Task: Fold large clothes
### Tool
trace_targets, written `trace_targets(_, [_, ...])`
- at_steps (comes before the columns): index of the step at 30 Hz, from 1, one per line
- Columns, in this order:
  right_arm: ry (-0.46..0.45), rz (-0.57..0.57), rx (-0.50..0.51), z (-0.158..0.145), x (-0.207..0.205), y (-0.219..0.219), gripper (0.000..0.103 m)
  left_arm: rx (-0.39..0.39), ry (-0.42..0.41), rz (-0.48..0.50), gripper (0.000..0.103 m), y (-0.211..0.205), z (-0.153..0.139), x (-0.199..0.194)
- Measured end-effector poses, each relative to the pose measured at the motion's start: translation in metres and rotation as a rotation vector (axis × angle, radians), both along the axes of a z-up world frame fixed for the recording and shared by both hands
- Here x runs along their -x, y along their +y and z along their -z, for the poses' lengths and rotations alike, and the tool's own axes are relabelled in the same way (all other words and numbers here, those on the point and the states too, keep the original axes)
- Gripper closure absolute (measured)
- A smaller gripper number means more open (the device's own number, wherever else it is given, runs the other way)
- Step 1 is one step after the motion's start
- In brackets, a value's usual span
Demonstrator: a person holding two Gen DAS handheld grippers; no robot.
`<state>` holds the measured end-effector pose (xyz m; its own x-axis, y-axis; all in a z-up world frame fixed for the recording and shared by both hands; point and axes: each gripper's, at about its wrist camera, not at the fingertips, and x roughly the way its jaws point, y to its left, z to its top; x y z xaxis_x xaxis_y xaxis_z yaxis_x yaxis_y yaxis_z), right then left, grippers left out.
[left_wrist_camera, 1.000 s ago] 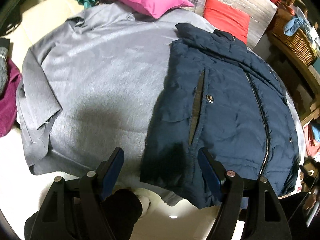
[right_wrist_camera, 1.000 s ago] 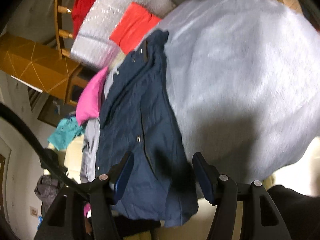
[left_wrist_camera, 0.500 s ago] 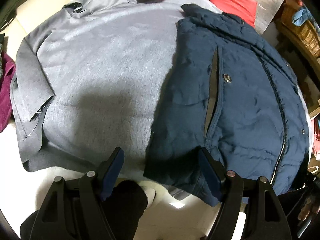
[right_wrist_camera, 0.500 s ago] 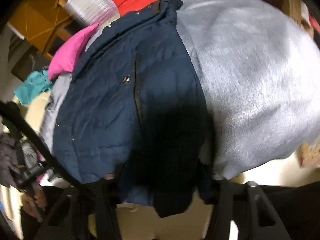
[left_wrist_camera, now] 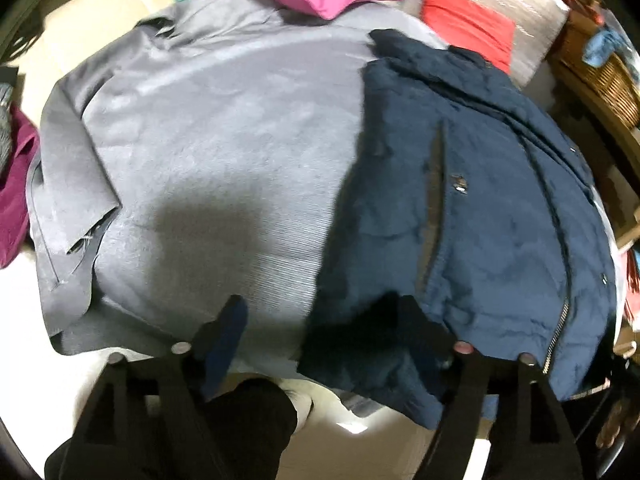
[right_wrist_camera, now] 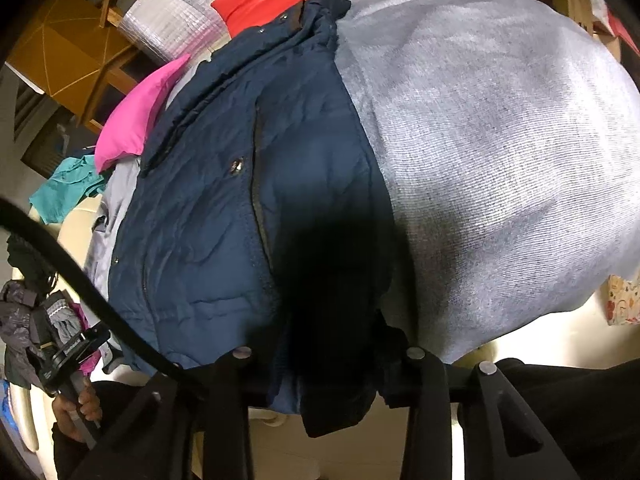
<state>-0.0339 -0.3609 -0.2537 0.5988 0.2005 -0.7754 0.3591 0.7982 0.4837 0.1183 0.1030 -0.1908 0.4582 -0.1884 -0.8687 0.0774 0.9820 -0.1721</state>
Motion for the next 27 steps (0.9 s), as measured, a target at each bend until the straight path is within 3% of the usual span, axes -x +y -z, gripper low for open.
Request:
trace_targets(3, [-0.006,-0.002,-0.001,-0.001,0.002,0.000,0.056,0.043,0.044,0.008,0.023,-0.006,0.012,-0.004])
trace_targets(5, [-0.007,-0.004,0.002,-0.001,0.000,0.001,0.056,0.089,0.046,0.066,0.024,-0.014,0.016,-0.001])
trace_targets(8, [-0.011,-0.003,-0.005,0.000,0.000,0.000,0.056,0.082,0.031,0.138,0.039,-0.027,0.016,0.005])
trace_targets(10, [-0.012,0.000,-0.014,0.000,-0.001,0.001,0.056,0.096,0.010,0.179,0.058,-0.030,0.013,0.011])
trace_targets(13, [-0.011,-0.003,-0.014,0.001,0.001,0.000,0.057,0.111,0.008,0.183,0.059,-0.029,0.013,0.012])
trace_targets(17, [0.003,-0.018,0.053,-0.004,0.001,0.006,0.079,0.120,0.005,0.182,0.058,-0.029,0.014,0.013])
trace_targets(18, [-0.004,-0.027,0.055,-0.006,0.002,0.008,0.080,0.121,-0.001,0.187,0.058,-0.028,0.013,0.016])
trace_targets(20, [-0.057,-0.047,0.043,-0.015,0.006,0.013,0.080,0.138,-0.016,0.206,0.070,-0.027,0.011,0.021])
trace_targets(22, [-0.136,-0.078,0.049,-0.028,0.010,0.019,0.080,0.149,-0.033,0.222,0.071,-0.027,0.006,0.023])
trace_targets(24, [-0.185,-0.097,0.040,-0.034,0.010,0.022,0.072,0.145,-0.031,0.227,0.070,-0.027,0.005,0.025])
trace_targets(25, [-0.179,-0.098,0.021,-0.032,0.007,0.022,0.069,0.148,-0.022,0.222,0.062,-0.028,0.006,0.024])
trace_targets(26, [-0.153,-0.086,-0.006,-0.026,0.004,0.019,0.058,0.161,-0.010,0.215,0.054,-0.027,0.007,0.023])
trace_targets(27, [-0.133,-0.078,-0.028,-0.020,0.001,0.017,0.048,0.188,-0.001,0.209,0.054,-0.025,0.008,0.022])
